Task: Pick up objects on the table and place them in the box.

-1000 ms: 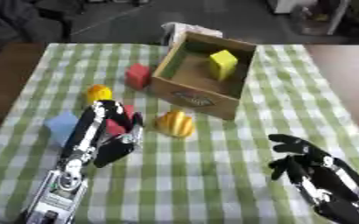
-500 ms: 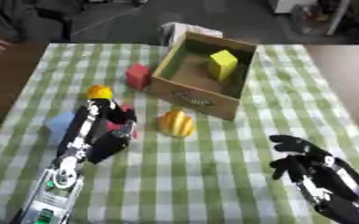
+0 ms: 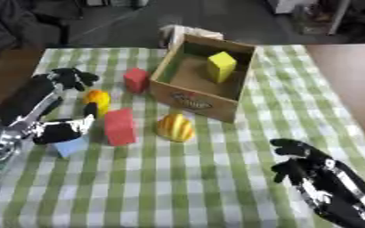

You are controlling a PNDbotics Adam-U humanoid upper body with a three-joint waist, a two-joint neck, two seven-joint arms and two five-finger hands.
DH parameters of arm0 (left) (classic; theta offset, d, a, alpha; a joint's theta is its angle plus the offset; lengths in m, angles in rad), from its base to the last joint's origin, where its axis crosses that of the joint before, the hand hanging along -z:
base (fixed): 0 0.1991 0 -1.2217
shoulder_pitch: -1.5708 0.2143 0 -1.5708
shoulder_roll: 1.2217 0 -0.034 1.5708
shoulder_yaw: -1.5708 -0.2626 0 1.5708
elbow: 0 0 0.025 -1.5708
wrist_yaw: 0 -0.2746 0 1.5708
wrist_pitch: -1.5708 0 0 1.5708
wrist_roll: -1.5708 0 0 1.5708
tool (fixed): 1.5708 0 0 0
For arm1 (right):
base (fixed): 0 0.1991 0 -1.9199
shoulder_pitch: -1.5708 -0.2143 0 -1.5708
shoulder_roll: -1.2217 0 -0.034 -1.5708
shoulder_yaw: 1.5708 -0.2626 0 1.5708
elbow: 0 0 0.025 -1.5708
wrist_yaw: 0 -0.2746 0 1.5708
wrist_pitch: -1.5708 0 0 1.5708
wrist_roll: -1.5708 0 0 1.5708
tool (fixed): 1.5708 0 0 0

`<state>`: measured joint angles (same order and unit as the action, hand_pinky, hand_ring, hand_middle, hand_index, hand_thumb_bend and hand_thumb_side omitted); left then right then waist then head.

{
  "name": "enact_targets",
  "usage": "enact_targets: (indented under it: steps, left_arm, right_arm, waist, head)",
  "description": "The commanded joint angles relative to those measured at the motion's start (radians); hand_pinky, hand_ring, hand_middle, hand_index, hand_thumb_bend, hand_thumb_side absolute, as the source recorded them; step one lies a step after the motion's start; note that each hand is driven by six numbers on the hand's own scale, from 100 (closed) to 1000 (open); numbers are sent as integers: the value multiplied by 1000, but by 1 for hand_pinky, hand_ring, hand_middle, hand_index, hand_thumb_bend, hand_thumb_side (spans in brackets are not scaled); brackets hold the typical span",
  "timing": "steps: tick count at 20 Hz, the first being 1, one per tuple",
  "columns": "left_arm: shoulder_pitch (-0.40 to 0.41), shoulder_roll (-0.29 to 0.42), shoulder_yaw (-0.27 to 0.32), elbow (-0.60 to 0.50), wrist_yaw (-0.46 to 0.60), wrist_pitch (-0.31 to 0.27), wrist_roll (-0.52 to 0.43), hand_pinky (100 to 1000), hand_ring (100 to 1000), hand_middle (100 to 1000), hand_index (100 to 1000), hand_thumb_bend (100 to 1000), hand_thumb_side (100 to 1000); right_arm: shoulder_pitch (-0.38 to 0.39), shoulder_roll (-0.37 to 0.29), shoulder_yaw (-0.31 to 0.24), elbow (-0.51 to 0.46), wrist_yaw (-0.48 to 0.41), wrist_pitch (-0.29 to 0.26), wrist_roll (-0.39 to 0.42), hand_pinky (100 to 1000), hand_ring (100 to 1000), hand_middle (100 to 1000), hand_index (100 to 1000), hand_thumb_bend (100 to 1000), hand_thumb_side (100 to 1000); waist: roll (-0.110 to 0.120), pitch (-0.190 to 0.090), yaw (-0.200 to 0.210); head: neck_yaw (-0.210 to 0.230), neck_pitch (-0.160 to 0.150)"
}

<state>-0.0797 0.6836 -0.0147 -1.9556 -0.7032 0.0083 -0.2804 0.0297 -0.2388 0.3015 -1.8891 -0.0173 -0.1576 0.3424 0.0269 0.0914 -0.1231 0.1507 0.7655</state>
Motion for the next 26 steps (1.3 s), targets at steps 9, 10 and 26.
enact_targets:
  steps: [9,10,26]
  left_arm:
    - [-47,103,31,206,-145,46,-219,754,719,736,886,331,432]
    - [-45,98,34,223,-150,53,-226,753,718,736,886,329,442]
    - [-56,32,32,373,-163,78,-243,743,716,737,887,311,739]
  right_arm:
    - [-2,-20,-8,-7,11,-1,-5,724,524,856,783,100,471]
    - [-1,-19,-8,-7,12,-1,-5,724,524,856,783,100,471]
    - [0,-22,-7,-11,13,1,0,723,523,846,780,100,467]
  waist:
    - [7,-5,-7]
    - [6,-5,-7]
    - [-1,-5,-2]
  head:
    - [-15,5]
    - [-15,5]
    - [-18,5]
